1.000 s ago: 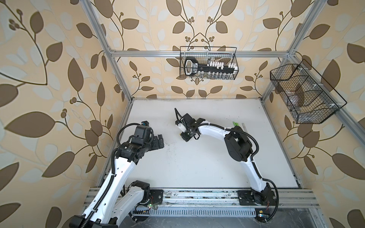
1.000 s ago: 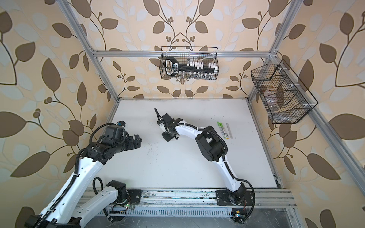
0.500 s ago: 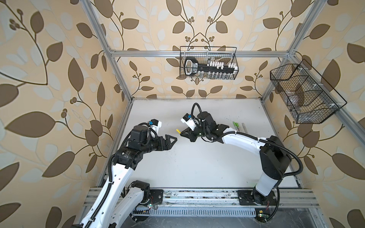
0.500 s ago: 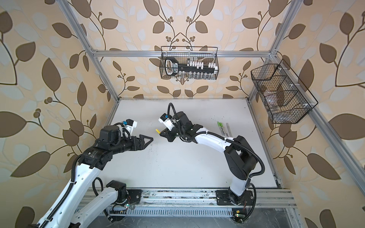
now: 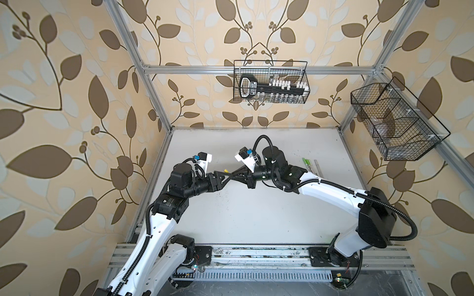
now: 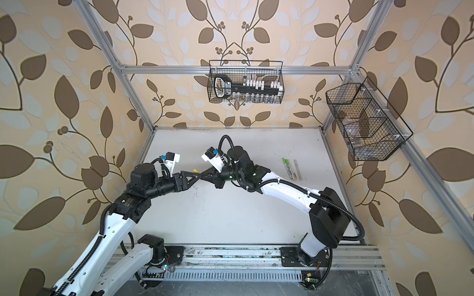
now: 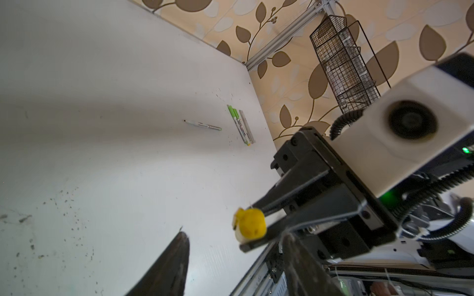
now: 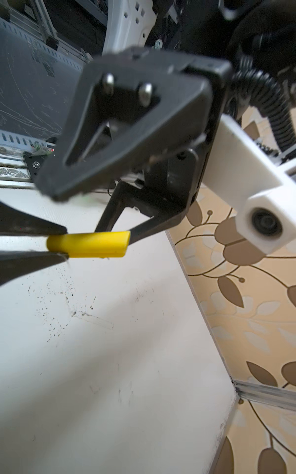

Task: Insert the pens into the pen caps
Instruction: 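Grasp the yellow cap with the left gripper while the right gripper holds it, then release the cap and move the right gripper to the white pen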

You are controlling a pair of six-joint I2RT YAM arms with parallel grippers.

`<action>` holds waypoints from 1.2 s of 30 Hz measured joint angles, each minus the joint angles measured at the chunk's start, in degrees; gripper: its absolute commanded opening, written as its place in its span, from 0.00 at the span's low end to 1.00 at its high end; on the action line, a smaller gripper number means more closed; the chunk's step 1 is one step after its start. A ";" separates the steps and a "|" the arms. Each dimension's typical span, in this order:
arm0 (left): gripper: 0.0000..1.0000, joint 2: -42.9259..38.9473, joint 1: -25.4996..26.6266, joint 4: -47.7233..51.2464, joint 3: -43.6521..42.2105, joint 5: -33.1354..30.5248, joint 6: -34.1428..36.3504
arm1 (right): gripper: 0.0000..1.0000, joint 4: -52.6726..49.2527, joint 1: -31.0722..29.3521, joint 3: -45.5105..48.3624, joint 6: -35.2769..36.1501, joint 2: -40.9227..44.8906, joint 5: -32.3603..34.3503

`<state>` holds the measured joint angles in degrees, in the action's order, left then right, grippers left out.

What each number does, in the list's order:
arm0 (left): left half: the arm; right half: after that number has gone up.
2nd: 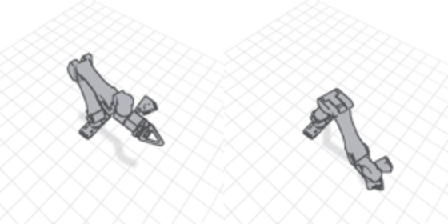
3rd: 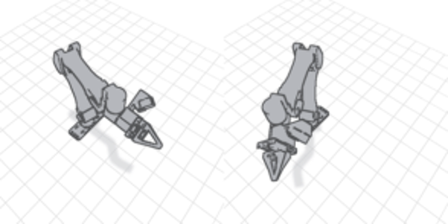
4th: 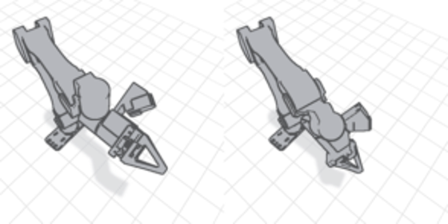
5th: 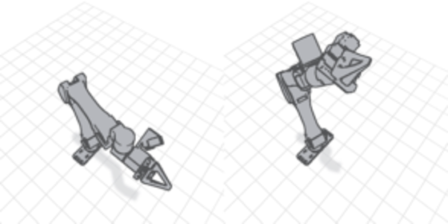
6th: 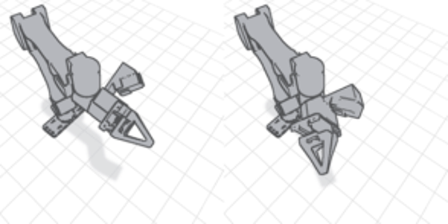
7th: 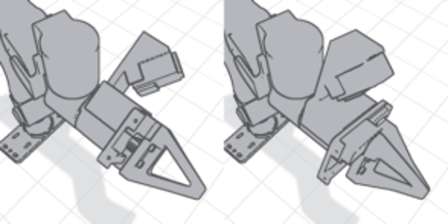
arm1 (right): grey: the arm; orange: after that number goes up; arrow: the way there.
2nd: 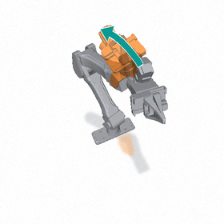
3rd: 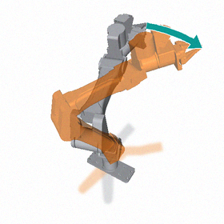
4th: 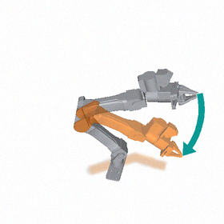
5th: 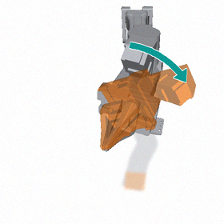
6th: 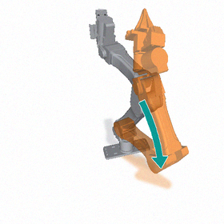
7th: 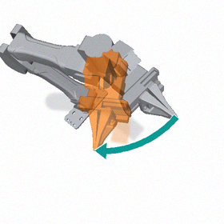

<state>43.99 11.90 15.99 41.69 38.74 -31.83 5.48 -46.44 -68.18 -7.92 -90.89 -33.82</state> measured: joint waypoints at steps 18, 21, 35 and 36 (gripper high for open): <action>0.10 -0.31 -0.39 -6.34 -0.85 1.27 -2.93 | 0.09 -0.20 -1.20 1.53 -0.81 1.38 0.48; 0.00 -0.11 -0.37 -6.34 -0.87 1.38 -2.91 | 0.13 -0.61 -1.36 1.51 -0.85 1.49 0.87; 0.00 7.50 -2.71 0.52 4.11 5.57 0.72 | 0.62 -8.72 8.81 3.43 -1.95 7.65 5.66; 0.00 7.96 -3.45 0.96 4.42 6.62 0.81 | 0.64 -10.21 10.88 3.54 -2.08 7.74 6.88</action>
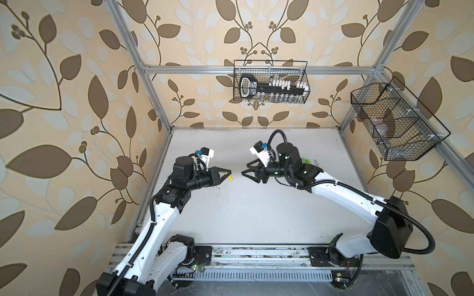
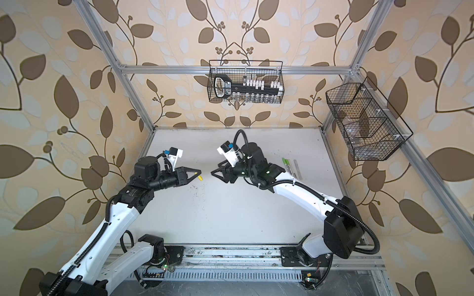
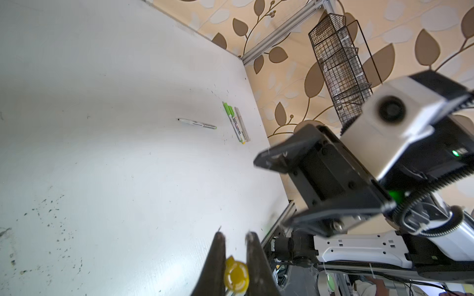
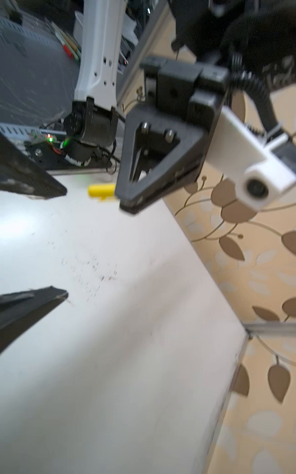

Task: Insert the pens into the pen caps
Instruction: 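Release the cap and move the right gripper to the white pen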

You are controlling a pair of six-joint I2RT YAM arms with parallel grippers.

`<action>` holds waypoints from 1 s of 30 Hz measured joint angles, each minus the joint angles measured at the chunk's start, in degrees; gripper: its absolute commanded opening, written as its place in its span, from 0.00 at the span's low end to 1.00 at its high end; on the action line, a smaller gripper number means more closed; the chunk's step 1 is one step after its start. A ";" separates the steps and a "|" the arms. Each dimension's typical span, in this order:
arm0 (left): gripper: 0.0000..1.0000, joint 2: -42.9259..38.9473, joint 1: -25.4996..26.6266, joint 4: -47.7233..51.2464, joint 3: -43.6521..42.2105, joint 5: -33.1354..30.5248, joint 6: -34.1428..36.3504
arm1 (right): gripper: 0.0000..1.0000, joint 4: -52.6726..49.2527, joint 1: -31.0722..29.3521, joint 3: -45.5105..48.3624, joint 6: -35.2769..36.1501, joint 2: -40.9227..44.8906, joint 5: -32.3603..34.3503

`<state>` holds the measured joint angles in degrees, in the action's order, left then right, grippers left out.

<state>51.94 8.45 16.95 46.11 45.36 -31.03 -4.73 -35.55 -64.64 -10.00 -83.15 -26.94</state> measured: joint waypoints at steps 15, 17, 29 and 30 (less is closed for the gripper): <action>0.00 5.11 -5.16 5.11 0.79 8.31 0.74 | 0.76 -20.72 13.05 -4.72 9.64 -12.24 21.05; 0.00 4.94 -5.18 8.17 1.03 5.97 2.47 | 0.76 -22.60 13.73 -7.61 11.30 -17.16 23.34; 0.00 1.49 -5.18 18.01 1.18 -6.51 8.44 | 0.78 -27.02 16.06 -16.09 20.39 -31.45 28.89; 0.00 1.46 -5.18 18.12 1.18 -6.75 8.59 | 0.78 -26.95 16.50 -16.11 21.38 -31.45 28.57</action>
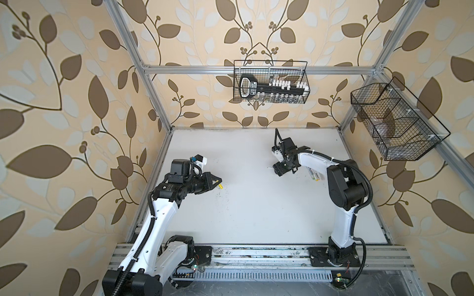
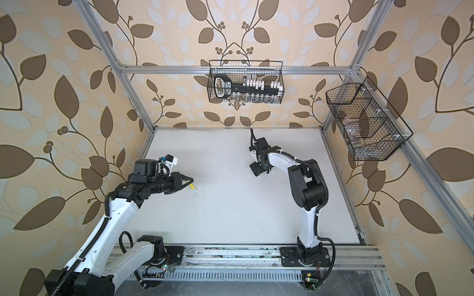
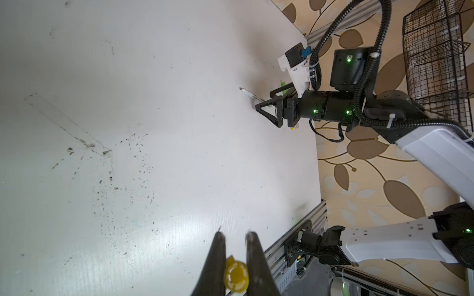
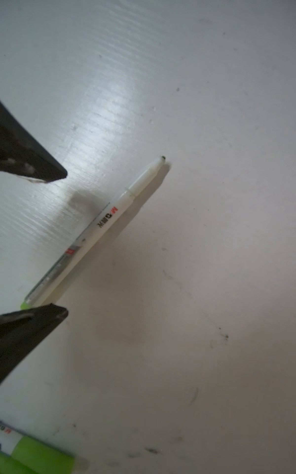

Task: Insert the pens into the pen caps
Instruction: 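Release the cap and move the right gripper to the white pen, then grasp the white pen with the right gripper and lift it upright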

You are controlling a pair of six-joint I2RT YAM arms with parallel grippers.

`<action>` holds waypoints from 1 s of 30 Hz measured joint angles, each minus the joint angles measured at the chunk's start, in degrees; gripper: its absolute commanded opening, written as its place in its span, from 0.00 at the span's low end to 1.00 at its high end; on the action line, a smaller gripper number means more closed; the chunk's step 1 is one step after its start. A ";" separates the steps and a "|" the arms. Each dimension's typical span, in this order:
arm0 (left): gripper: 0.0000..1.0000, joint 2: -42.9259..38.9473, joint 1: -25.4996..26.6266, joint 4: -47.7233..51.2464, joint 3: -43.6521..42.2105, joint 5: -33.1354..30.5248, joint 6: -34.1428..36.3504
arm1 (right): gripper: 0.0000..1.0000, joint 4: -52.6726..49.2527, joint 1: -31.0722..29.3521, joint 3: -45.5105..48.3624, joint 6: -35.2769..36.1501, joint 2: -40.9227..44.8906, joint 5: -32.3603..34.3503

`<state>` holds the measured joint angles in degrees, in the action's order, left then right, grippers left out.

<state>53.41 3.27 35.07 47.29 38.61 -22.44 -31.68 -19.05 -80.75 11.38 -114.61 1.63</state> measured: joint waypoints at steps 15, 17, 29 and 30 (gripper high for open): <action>0.00 0.02 -0.37 0.61 0.00 -0.33 1.05 | 0.51 -4.39 8.00 -6.97 7.93 -6.25 -9.25; 0.00 0.11 -0.35 0.72 0.00 -0.31 1.05 | 0.45 -5.20 8.15 -7.02 8.37 -6.34 -10.32; 0.00 0.39 -0.37 0.74 0.00 -0.31 1.07 | 0.19 -6.69 3.63 -7.04 7.65 -6.45 -9.42; 0.00 0.39 -0.37 0.74 0.00 -0.31 1.07 | 0.17 -6.58 2.89 -6.93 7.30 -6.43 -8.92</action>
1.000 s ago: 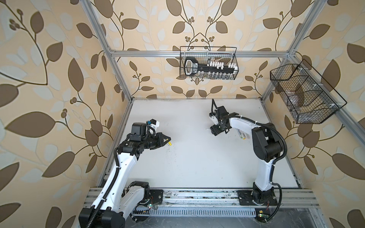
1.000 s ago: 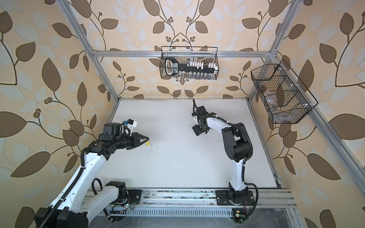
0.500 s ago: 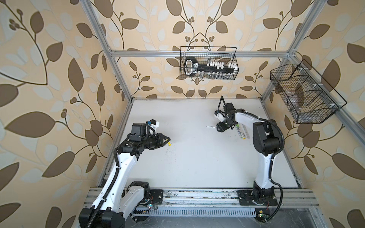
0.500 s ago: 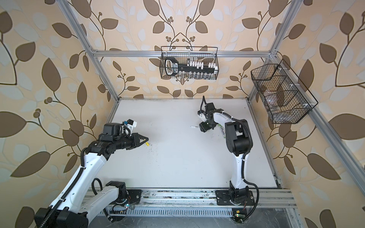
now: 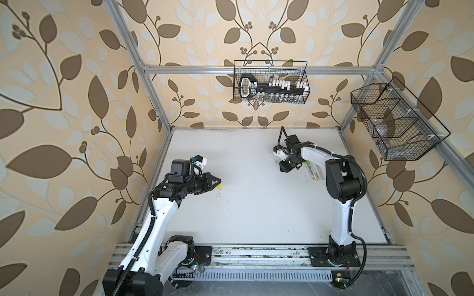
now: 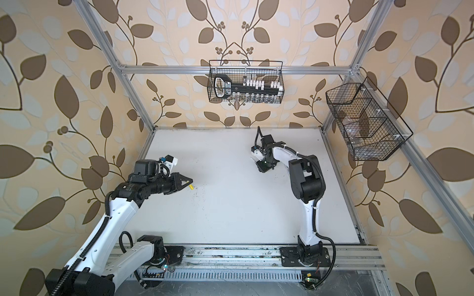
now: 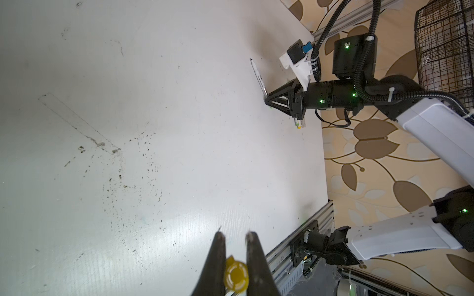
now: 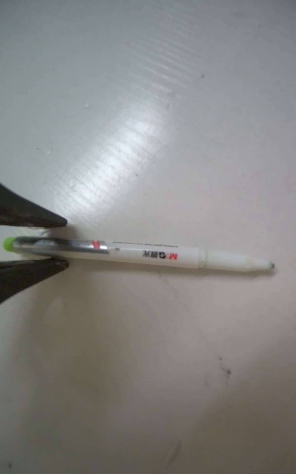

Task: Insert the pens into the pen caps
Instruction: 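Grasp the white pen with the right gripper and lift it upright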

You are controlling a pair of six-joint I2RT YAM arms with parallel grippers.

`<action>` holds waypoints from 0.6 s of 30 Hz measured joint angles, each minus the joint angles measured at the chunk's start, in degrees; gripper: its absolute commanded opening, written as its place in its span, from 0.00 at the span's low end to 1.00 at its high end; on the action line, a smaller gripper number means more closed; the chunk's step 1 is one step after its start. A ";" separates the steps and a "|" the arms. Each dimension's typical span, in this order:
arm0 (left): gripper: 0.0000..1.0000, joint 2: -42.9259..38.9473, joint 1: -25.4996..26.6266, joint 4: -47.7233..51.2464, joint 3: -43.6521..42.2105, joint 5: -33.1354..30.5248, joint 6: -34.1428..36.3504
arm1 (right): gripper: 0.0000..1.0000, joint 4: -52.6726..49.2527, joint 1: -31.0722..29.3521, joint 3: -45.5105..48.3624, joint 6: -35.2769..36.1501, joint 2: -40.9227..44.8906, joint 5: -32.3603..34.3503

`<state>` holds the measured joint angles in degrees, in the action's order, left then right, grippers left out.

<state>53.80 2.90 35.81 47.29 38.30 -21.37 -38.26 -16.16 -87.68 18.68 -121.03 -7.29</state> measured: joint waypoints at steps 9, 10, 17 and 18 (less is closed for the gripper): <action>0.00 0.00 0.00 -0.02 0.00 0.02 0.00 | 0.09 2.34 -5.64 4.76 -4.81 3.10 2.73; 0.00 0.00 0.00 -0.02 0.00 0.02 0.00 | 0.09 2.54 -6.36 5.77 -5.49 3.78 2.86; 0.00 0.00 0.00 -0.04 0.00 0.02 0.00 | 0.08 4.79 -12.85 16.15 -12.94 11.52 3.48; 0.00 0.00 0.00 -0.04 0.00 0.02 0.00 | 0.08 5.57 -14.03 18.40 -14.56 13.35 3.63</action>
<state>53.80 2.90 35.77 47.29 38.33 -21.37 -32.69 -30.20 -69.28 4.12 -107.68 -3.66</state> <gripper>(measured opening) 0.129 0.091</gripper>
